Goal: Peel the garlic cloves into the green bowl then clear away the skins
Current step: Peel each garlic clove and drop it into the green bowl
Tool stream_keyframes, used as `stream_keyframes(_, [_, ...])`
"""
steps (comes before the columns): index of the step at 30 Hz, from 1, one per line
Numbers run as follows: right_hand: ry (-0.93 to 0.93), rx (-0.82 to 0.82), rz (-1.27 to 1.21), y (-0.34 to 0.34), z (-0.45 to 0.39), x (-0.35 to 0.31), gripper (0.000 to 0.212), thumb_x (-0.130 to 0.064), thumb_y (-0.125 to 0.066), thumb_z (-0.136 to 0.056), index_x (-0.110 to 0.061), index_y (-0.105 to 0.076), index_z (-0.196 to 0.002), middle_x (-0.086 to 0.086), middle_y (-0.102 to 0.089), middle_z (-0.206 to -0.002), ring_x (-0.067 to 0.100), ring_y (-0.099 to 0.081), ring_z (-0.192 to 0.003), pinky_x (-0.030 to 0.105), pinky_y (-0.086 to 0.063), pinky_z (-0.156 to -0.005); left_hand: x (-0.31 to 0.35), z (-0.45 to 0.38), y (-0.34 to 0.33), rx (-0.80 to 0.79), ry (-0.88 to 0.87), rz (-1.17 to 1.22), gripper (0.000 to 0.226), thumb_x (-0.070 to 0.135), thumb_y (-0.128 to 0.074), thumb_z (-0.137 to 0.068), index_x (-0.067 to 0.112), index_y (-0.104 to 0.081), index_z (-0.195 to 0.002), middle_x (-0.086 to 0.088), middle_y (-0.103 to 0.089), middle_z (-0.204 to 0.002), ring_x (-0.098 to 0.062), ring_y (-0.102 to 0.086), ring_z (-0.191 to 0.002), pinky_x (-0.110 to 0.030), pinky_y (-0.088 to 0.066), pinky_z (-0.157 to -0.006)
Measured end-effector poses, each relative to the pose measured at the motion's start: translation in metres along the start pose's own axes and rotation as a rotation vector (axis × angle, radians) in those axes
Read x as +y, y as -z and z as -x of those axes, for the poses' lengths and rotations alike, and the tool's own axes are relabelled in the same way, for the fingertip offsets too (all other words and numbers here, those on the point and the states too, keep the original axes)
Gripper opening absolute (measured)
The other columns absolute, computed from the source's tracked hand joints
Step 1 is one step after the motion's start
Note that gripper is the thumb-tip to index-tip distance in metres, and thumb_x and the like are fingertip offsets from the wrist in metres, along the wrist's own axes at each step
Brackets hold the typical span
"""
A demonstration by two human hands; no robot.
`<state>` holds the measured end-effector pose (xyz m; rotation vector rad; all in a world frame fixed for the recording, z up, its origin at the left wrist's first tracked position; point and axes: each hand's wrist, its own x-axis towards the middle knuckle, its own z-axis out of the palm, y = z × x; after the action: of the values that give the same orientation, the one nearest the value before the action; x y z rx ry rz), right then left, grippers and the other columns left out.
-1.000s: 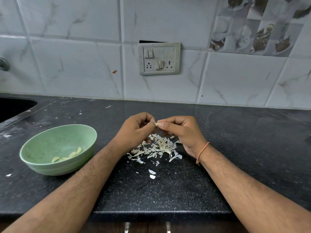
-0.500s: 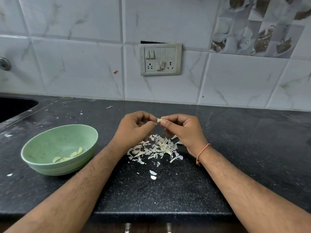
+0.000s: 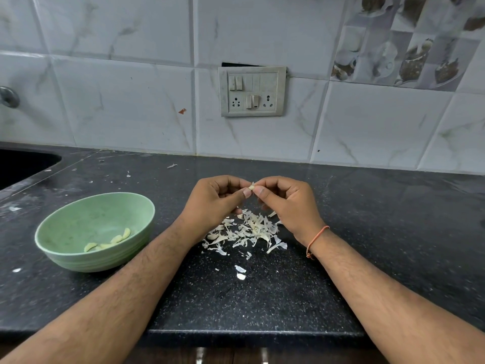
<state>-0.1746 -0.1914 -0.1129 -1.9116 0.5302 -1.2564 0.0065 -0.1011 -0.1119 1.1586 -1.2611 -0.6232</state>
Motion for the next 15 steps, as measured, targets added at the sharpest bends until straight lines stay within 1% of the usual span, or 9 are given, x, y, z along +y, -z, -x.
stream_keyframes(1, [-0.026,-0.002,-0.042,0.0002,0.0001,-0.0012,0.006,-0.012,-0.080,-0.095,-0.011,-0.083,-0.099,0.011,-0.079,-0.090,0.037,-0.072,-0.077,0.057,-0.063,-0.071,-0.0002,0.0002,-0.0001,-0.003,-0.006,0.000,0.012,0.014,-0.079,-0.096,0.015,-0.081,-0.107,0.001,-0.078,-0.082,-0.018,-0.068,-0.070,-0.035,-0.065,-0.075])
stream_keyframes(3, [-0.085,-0.010,-0.135,0.0001,0.0006,-0.0034,0.006,-0.008,-0.078,-0.094,-0.005,-0.082,-0.099,0.013,-0.080,-0.092,0.026,-0.071,-0.077,0.043,-0.064,-0.070,0.0000,0.0003,-0.0003,-0.012,-0.022,-0.004,0.013,0.013,-0.078,-0.096,0.013,-0.080,-0.108,0.001,-0.079,-0.084,-0.016,-0.069,-0.072,-0.034,-0.065,-0.075])
stream_keyframes(5, [-0.146,-0.032,-0.229,-0.0003,0.0015,-0.0054,0.008,-0.006,-0.076,-0.095,-0.002,-0.080,-0.100,0.016,-0.077,-0.089,0.021,-0.070,-0.078,0.034,-0.061,-0.069,0.0007,0.0003,-0.0004,-0.021,-0.037,-0.003,0.013,0.011,-0.077,-0.097,0.011,-0.080,-0.109,0.000,-0.080,-0.087,-0.012,-0.069,-0.074,-0.031,-0.065,-0.073])
stream_keyframes(7, [-0.220,-0.055,-0.332,-0.0001,0.0015,-0.0073,0.010,-0.006,-0.073,-0.097,0.000,-0.078,-0.103,0.014,-0.074,-0.087,0.021,-0.069,-0.079,0.031,-0.060,-0.065,0.0009,0.0000,0.0001,-0.023,-0.046,0.004,0.013,0.011,-0.077,-0.096,0.011,-0.080,-0.109,0.001,-0.080,-0.088,-0.009,-0.069,-0.074,-0.028,-0.064,-0.071])
stream_keyframes(10, [-0.302,-0.063,-0.439,0.0015,-0.0005,-0.0089,0.010,-0.010,-0.071,-0.099,-0.003,-0.076,-0.105,0.011,-0.073,-0.088,0.022,-0.071,-0.081,0.029,-0.060,-0.062,0.0004,-0.0008,0.0014,-0.023,-0.048,0.011,0.015,0.013,-0.079,-0.095,0.013,-0.081,-0.110,0.000,-0.080,-0.089,-0.010,-0.069,-0.074,-0.032,-0.064,-0.073])
stream_keyframes(13, [-0.305,-0.049,-0.453,0.0028,-0.0024,-0.0079,0.012,-0.013,-0.072,-0.099,-0.005,-0.076,-0.107,0.012,-0.073,-0.091,0.023,-0.071,-0.083,0.030,-0.061,-0.062,0.0007,-0.0010,0.0016,-0.014,-0.043,0.040,0.020,0.012,-0.081,-0.093,0.011,-0.080,-0.113,-0.004,-0.081,-0.092,-0.011,-0.070,-0.078,-0.033,-0.065,-0.073])
stream_keyframes(15, [-0.300,-0.039,-0.445,0.0031,-0.0031,-0.0075,0.014,-0.013,-0.070,-0.101,-0.003,-0.075,-0.109,0.012,-0.073,-0.091,0.024,-0.070,-0.082,0.031,-0.061,-0.062,0.0008,-0.0017,0.0015,0.005,-0.046,0.055,0.025,0.011,-0.083,-0.091,0.012,-0.079,-0.115,-0.006,-0.080,-0.095,-0.014,-0.071,-0.080,-0.034,-0.065,-0.073])
